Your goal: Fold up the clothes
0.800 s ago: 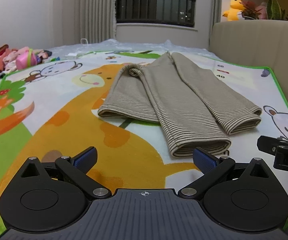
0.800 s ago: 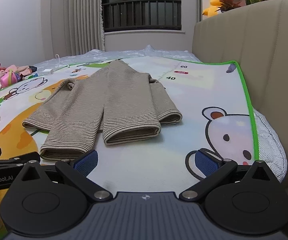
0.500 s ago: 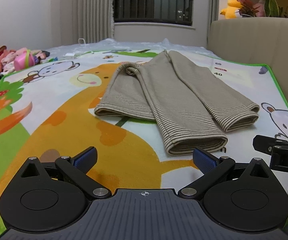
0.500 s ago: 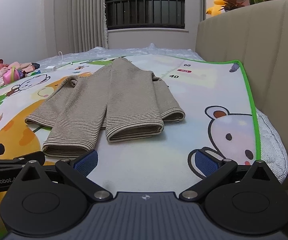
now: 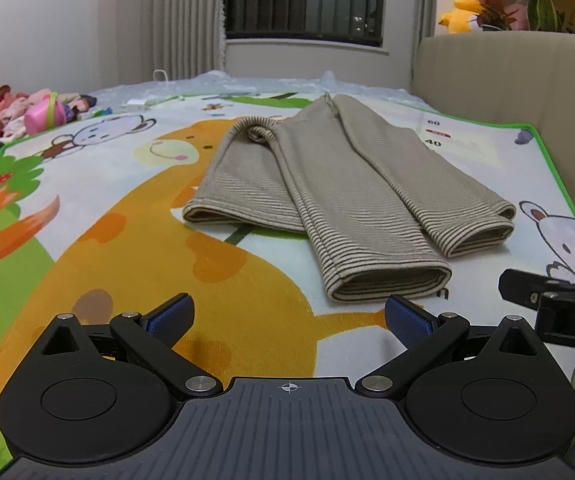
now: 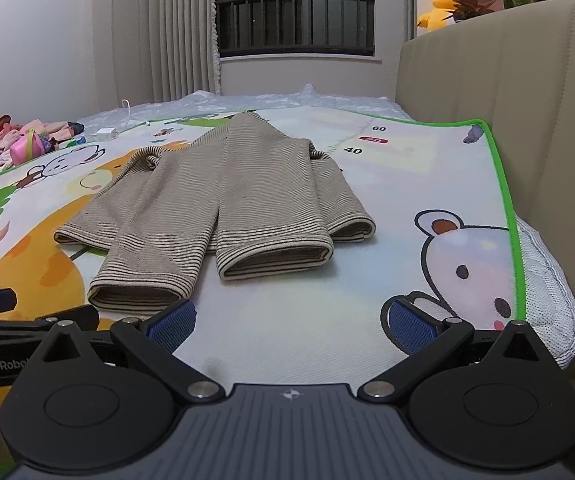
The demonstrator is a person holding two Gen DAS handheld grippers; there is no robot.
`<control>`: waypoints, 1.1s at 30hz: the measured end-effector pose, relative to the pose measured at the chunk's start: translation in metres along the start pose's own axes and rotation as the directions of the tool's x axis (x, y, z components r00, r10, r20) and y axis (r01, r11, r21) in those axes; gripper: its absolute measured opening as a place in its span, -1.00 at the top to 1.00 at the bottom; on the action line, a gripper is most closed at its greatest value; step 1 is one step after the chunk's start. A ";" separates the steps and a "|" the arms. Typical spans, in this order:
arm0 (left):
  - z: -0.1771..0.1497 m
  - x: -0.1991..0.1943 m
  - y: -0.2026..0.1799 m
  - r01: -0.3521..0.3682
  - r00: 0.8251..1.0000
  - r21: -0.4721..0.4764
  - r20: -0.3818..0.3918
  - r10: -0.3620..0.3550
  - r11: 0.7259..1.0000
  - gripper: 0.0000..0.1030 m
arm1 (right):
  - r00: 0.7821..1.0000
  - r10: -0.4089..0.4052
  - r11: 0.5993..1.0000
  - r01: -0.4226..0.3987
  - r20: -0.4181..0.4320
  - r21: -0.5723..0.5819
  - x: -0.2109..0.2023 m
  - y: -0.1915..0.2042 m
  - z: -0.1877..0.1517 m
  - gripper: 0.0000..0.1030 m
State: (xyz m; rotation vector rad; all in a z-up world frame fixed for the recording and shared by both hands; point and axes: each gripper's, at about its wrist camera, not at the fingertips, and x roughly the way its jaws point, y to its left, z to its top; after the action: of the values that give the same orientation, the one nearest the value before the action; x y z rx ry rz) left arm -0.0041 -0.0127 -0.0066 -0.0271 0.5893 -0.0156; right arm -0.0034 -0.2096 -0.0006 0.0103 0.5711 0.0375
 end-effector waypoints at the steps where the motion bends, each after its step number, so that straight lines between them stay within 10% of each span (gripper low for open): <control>1: 0.001 -0.001 0.001 0.002 1.000 -0.004 0.003 -0.002 1.000 -1.00 | 1.000 0.000 1.000 0.000 -0.001 -0.002 0.000 0.000 0.000 -1.00; 33: 0.009 -0.015 0.004 0.033 0.998 0.000 0.049 -0.033 0.999 -1.00 | 0.999 -0.007 1.000 0.009 0.046 -0.030 -0.006 0.005 0.000 -1.00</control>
State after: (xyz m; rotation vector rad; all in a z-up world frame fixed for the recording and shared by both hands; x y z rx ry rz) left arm -0.0119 -0.0081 0.0087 -0.0377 0.5396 -0.0463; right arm -0.0084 -0.2048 0.0029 -0.0208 0.5251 0.0382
